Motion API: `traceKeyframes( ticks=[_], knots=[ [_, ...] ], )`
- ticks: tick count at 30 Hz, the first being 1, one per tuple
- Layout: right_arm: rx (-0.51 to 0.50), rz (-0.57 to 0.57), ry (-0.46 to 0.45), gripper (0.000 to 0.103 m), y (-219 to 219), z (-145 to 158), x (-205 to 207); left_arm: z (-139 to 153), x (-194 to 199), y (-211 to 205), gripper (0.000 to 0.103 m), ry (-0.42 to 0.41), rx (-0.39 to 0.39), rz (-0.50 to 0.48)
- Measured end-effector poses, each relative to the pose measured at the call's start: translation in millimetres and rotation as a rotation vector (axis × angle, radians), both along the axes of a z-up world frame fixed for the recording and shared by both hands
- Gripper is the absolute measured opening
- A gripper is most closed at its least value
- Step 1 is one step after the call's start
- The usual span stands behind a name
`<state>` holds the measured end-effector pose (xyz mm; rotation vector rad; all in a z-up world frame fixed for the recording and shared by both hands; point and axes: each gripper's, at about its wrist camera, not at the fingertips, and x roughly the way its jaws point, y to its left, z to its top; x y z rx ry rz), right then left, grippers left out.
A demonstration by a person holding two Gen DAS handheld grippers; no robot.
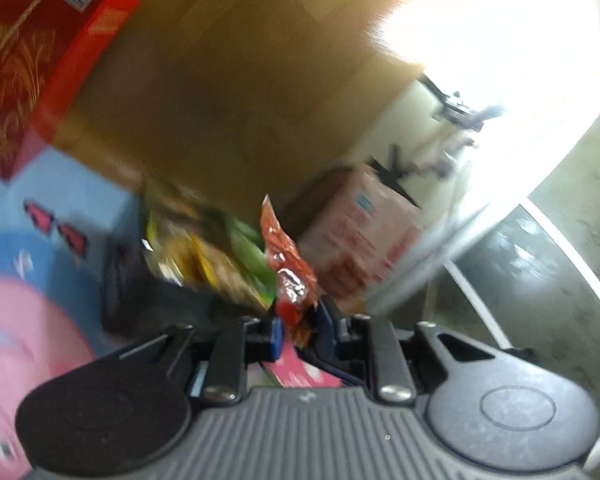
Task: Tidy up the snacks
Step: 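Carry the red packet over the tin box and open the left tool, then move the left tool to the green pickled-snack packet and grasp it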
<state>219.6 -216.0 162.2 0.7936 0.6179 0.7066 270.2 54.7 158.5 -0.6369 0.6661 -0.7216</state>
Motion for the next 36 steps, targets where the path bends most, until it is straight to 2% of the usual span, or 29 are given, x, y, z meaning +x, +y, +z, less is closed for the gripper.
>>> traceKeyframes(
  ticks=[2, 5, 7, 9, 11, 14, 17, 19, 22, 24, 26, 29, 31, 33, 36],
  knots=[
    [-0.088, -0.023, -0.006, 0.02, 12.3, 6.5, 26.9, 1.4, 19.5, -5.1, 0.035, 0.007, 0.089, 0.072],
    [-0.261, -0.054, -0.035, 0.021, 24.2, 8.1, 48.7, -2.3, 36.5, -19.2, 0.037, 0.025, 0.273, 0.156],
    [-0.311, -0.063, -0.055, 0.021, 25.1, 6.4, 49.6, -3.4, 31.6, -21.7, 0.037, 0.011, 0.32, 0.176],
    [-0.288, -0.068, -0.089, 0.022, 15.2, 7.4, 35.7, -2.2, 17.8, -17.4, 0.037, -0.029, 0.316, 0.185],
    [-0.272, -0.091, -0.114, 0.029, -2.0, 5.5, 16.7, -1.0, 0.0, -10.5, 0.037, -0.06, 0.309, 0.208],
    [-0.259, -0.159, -0.098, 0.035, -36.9, -5.6, -11.8, -0.2, -23.1, -2.9, 0.037, -0.074, 0.27, 0.219],
    [-0.291, -0.23, -0.038, 0.038, -66.9, -24.2, -30.6, -10.8, -35.7, -6.4, 0.037, -0.018, 0.2, 0.147],
    [-0.293, -0.266, 0.034, 0.038, -79.8, -39.6, -37.3, -27.6, -37.9, -20.5, 0.037, 0.058, 0.164, 0.066],
    [-0.244, -0.277, 0.119, 0.038, -96.7, -60.8, -44.7, -55.4, -36.4, -46.0, 0.037, 0.17, 0.134, -0.036],
    [-0.235, -0.263, 0.165, 0.038, -96.6, -69.4, -44.3, -68.7, -35.3, -63.9, 0.037, 0.216, 0.129, -0.082],
    [-0.207, -0.253, 0.174, 0.037, -93.7, -73.8, -44.8, -79.5, -35.5, -76.6, 0.037, 0.256, 0.117, -0.116],
    [-0.154, -0.215, 0.189, 0.033, -89.2, -79.1, -47.1, -91.0, -36.9, -83.6, 0.037, 0.283, 0.092, -0.122],
    [-0.181, -0.203, 0.17, 0.035, -80.3, -74.8, -53.5, -91.3, -37.5, -78.8, 0.037, 0.279, 0.091, -0.106],
    [-0.156, -0.171, 0.169, 0.035, -79.1, -75.7, -59.4, -92.2, -39.5, -68.4, 0.037, 0.277, 0.085, -0.087],
    [-0.124, -0.113, 0.156, 0.035, -72.7, -76.8, -66.4, -97.0, -46.5, -49.7, 0.03, 0.281, 0.069, -0.085]
  ],
)
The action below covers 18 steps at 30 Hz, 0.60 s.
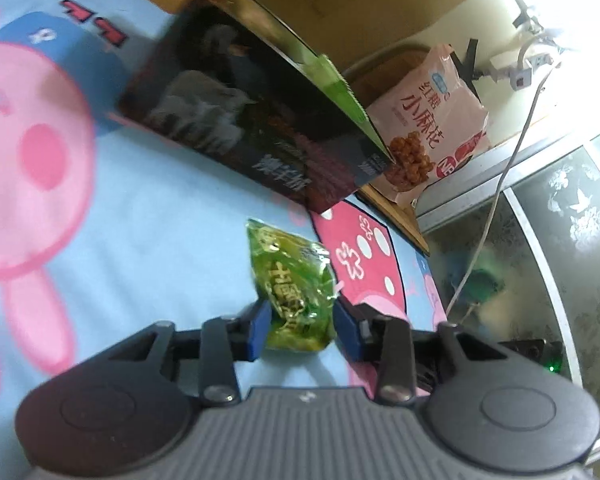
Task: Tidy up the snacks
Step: 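Move the left tool to the green pickled-snack packet and grasp it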
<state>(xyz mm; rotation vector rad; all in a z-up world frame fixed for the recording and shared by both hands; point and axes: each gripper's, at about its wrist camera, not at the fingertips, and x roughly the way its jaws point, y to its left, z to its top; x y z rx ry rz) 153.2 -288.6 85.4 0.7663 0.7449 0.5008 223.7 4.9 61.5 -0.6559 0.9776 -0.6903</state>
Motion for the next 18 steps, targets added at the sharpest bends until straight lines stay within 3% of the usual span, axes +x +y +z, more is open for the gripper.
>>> traceKeyframes(
  ticks=[6, 8, 13, 18],
  knots=[
    [0.052, 0.099, 0.024, 0.04, 24.4, 5.1, -13.8, 0.9, -21.1, 37.2, 0.029, -0.009, -0.059, 0.03],
    [0.081, 0.133, 0.034, 0.04, 30.9, 3.4, -14.6, 2.9, -21.3, 43.4, 0.035, -0.004, -0.102, 0.03],
    [0.042, 0.13, 0.033, 0.04, 40.3, 8.6, -12.0, 3.0, -20.1, 41.4, 0.035, -0.043, -0.008, 0.073],
    [-0.014, 0.106, 0.021, 0.04, 38.5, 15.2, -11.2, -10.1, -17.5, 53.8, 0.015, 0.004, -0.029, 0.099]
  ],
)
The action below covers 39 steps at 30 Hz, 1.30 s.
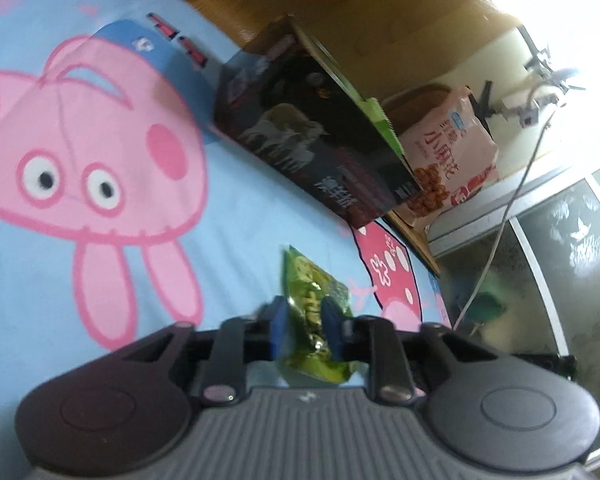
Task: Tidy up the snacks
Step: 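Move the left tool to the green pickled-snack packet and grasp it, then lift the green pickled-snack packet off the bed with the left tool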
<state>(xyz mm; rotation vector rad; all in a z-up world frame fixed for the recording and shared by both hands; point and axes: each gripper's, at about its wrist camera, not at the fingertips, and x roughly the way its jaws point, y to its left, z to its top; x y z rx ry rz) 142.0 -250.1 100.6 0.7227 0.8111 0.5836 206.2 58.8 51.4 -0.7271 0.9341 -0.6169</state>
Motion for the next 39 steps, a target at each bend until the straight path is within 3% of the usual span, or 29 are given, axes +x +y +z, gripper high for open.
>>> traceKeyframes(
  ticks=[4, 6, 12, 18, 22, 26, 30, 36, 39],
  knots=[
    [-0.117, 0.008, -0.012, 0.04, 5.7, 3.9, 0.4, 1.1, -3.2, -2.7, 0.013, -0.037, 0.027, -0.011],
    [-0.112, 0.025, -0.013, 0.04, 9.7, 0.4, 1.6, 1.0, -4.1, -3.7, 0.013, -0.055, 0.034, -0.019],
    [0.028, -0.013, 0.044, 0.04, 8.3, -13.5, 14.0, -2.4, -3.6, 2.4, 0.014, -0.067, 0.004, -0.012],
    [0.243, -0.031, 0.064, 0.04, -10.6, -23.9, 10.1, -4.3, -4.8, 7.6, 0.015, -0.089, -0.026, -0.013],
    [0.384, 0.019, 0.076, 0.033, -11.2, -24.7, 11.0, -4.2, -5.9, 5.7, 0.01, -0.1, -0.006, -0.015],
    [0.137, 0.05, 0.073, 0.029, 16.0, -18.8, 11.1, -4.0, -6.7, 5.1, 0.01, -0.104, -0.002, -0.014],
    [0.044, 0.055, 0.039, 0.026, 25.2, -12.4, 7.6, -4.6, -6.4, 5.0, 0.01, -0.109, -0.006, -0.016],
    [0.056, 0.035, 0.045, 0.021, 22.0, -11.7, 5.6, -3.9, -5.8, 9.2, 0.019, -0.111, -0.051, -0.031],
    [0.126, 0.012, 0.049, 0.018, 10.7, -18.8, 5.2, 2.3, -10.0, 11.6, 0.04, -0.13, -0.07, -0.032]
  ],
)
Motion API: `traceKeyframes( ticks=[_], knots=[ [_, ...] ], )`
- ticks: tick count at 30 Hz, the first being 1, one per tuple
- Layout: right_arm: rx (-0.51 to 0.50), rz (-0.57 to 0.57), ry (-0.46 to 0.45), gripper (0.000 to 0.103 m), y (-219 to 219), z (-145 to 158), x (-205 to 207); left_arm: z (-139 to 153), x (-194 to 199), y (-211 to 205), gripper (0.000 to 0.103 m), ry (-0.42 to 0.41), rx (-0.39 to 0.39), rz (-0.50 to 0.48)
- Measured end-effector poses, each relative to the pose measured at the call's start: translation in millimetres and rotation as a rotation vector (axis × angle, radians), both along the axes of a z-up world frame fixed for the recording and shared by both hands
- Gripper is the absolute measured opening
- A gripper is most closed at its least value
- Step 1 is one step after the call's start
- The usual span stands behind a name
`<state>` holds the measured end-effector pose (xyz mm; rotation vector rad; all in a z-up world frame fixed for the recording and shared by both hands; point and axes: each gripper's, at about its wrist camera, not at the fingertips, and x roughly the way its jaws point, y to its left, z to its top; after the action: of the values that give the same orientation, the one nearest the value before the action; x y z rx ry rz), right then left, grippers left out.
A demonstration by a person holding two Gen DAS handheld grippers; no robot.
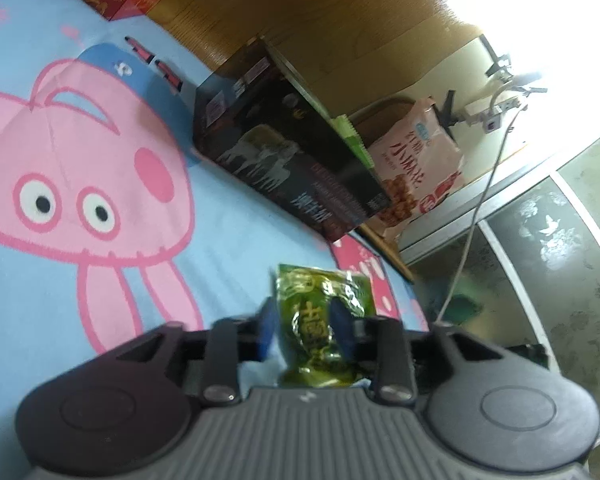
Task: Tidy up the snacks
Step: 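Lift the green pickled-snack packet off the bed with the left tool, then carry the green packet over the tin box and open the left tool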
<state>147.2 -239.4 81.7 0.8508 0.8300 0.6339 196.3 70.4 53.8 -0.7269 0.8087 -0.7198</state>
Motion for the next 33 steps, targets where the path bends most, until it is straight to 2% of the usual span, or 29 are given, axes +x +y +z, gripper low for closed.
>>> traceKeyframes(
  ticks=[1, 2, 9, 11, 14, 18, 20, 24, 27, 30, 33],
  knots=[
    [0.022, -0.007, 0.001, 0.017, -2.4, -0.4, -0.8, 2.5, -1.6, 0.4, 0.047, -0.005, -0.008, -0.004],
    [0.043, -0.013, 0.002, 0.017, -5.3, -0.1, -1.3, 4.9, -3.1, -0.1, 0.048, -0.007, -0.016, -0.009],
    [0.197, -0.017, 0.015, 0.017, -13.9, 3.5, 2.8, 11.9, -1.9, -7.3, 0.049, 0.027, -0.09, -0.07],
    [0.212, -0.021, 0.009, 0.017, -16.1, 8.9, 9.0, 16.4, 4.8, -9.6, 0.045, 0.029, -0.116, -0.085],
    [0.212, -0.03, -0.017, 0.017, -18.2, 21.4, 25.5, 36.3, 20.3, -15.2, 0.039, -0.015, -0.089, -0.085],
    [0.163, -0.041, -0.09, 0.017, -15.5, 46.7, 58.3, 71.0, 52.3, -25.0, 0.039, -0.105, -0.011, -0.047],
    [0.121, -0.059, -0.114, 0.017, -11.9, 55.7, 77.4, 81.6, 73.1, -32.6, 0.042, -0.122, 0.028, -0.027],
    [0.017, -0.093, -0.117, 0.017, 0.6, 63.4, 120.5, 88.4, 109.3, -41.4, 0.044, -0.127, 0.119, 0.044],
    [-0.111, -0.095, -0.114, 0.023, 16.1, 65.1, 142.7, 89.7, 121.6, -45.7, 0.042, -0.127, 0.193, 0.104],
    [-0.259, -0.085, -0.19, 0.029, 32.0, 76.1, 137.8, 93.2, 115.3, -46.4, 0.043, -0.164, 0.23, 0.129],
    [-0.297, -0.112, -0.263, 0.036, 27.8, 79.7, 116.1, 98.1, 102.0, -47.4, 0.043, -0.206, 0.283, 0.148]
  ],
)
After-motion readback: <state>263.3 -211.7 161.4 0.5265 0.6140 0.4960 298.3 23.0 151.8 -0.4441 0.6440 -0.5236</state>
